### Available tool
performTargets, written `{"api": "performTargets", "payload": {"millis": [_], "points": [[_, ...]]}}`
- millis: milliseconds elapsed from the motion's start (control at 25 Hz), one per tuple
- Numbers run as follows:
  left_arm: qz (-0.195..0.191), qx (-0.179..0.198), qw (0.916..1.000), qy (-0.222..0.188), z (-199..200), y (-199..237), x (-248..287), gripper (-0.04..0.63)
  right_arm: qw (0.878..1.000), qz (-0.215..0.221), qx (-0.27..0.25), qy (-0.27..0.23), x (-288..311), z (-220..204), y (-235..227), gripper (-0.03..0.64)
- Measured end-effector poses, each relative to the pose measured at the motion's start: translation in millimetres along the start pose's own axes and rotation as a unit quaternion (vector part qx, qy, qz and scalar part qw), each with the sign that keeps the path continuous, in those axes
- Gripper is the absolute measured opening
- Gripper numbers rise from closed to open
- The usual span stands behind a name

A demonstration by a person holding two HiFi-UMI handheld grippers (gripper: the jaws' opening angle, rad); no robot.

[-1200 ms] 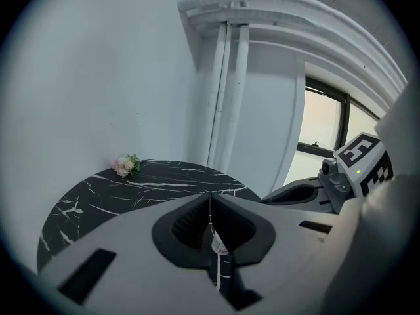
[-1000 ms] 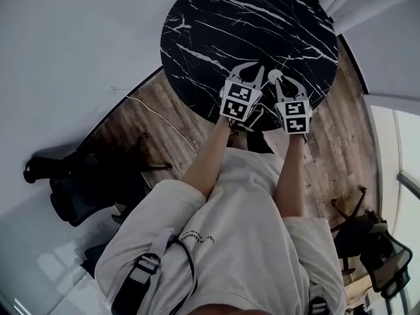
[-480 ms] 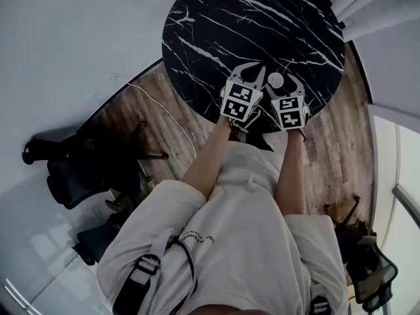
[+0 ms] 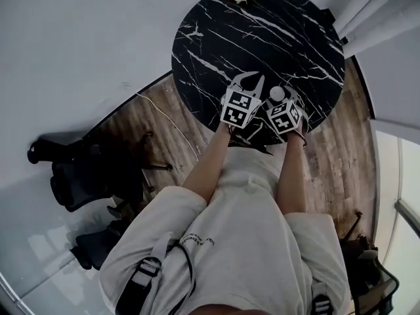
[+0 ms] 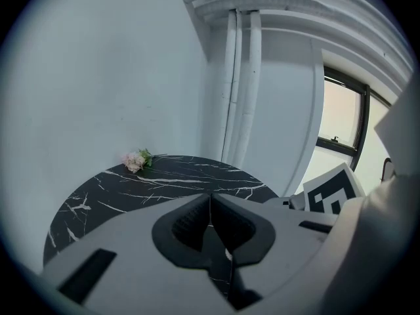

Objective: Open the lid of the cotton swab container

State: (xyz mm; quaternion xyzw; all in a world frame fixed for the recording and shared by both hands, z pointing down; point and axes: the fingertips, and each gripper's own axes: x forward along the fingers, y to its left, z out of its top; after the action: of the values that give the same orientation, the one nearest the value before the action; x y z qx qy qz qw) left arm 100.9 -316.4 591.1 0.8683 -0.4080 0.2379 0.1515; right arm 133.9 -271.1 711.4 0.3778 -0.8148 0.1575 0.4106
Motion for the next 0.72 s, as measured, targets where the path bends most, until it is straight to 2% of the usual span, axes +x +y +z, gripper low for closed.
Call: {"api": "performTargets", "payload": {"millis": [200, 480, 720], "points": [[0.0, -0.001, 1.0, -0.001, 1, 4, 0, 0.025, 1.0, 0.004, 0.013, -0.004, 4, 3, -4, 0.296], [0.001, -0.009, 0.9999, -0.014, 8, 9, 1, 0.025, 0.995, 0.013, 0.085, -0.041, -16, 32, -30, 0.296], [-0.003, -0.001, 0.9997, -0.025, 16, 12, 1, 0.025, 0.989, -0.017, 0.125, -0.08, -58, 74, -74, 0.296]]}}
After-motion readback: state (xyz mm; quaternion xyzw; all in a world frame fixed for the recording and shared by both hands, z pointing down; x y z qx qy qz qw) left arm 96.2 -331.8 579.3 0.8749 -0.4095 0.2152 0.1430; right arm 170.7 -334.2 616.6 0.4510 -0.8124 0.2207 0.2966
